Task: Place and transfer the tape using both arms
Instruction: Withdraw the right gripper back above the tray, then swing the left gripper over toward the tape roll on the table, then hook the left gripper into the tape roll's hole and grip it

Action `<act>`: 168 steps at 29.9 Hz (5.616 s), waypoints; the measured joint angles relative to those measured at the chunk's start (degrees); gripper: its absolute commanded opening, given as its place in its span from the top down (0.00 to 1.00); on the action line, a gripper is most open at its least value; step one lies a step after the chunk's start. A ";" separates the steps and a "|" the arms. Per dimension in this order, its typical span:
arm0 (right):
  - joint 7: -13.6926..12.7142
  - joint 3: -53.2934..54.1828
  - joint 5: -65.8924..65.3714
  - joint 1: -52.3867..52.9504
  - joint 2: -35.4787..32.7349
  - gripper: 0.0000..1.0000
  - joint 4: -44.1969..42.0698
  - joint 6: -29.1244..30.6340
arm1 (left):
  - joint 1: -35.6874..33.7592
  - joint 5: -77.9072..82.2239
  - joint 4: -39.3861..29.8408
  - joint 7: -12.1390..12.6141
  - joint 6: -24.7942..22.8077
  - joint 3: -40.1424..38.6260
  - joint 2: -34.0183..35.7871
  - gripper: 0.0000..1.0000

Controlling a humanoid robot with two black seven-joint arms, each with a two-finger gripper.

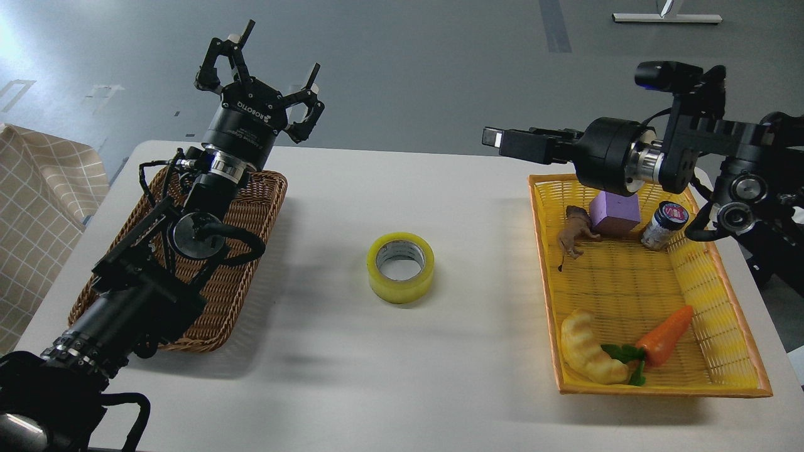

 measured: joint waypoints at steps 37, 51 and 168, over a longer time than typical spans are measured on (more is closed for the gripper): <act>-3.40 47.92 66.83 -12.40 26.43 0.00 -13.48 0.00 | -2.55 0.58 0.62 0.65 0.00 0.17 0.10 0.02; -7.92 47.26 73.15 -17.66 31.41 0.00 -13.44 0.01 | -4.60 13.94 0.56 0.52 0.00 0.10 1.51 0.02; -8.05 47.14 72.99 -25.72 31.86 0.00 -14.17 0.00 | -11.87 99.00 -13.03 21.61 1.35 37.48 8.53 0.08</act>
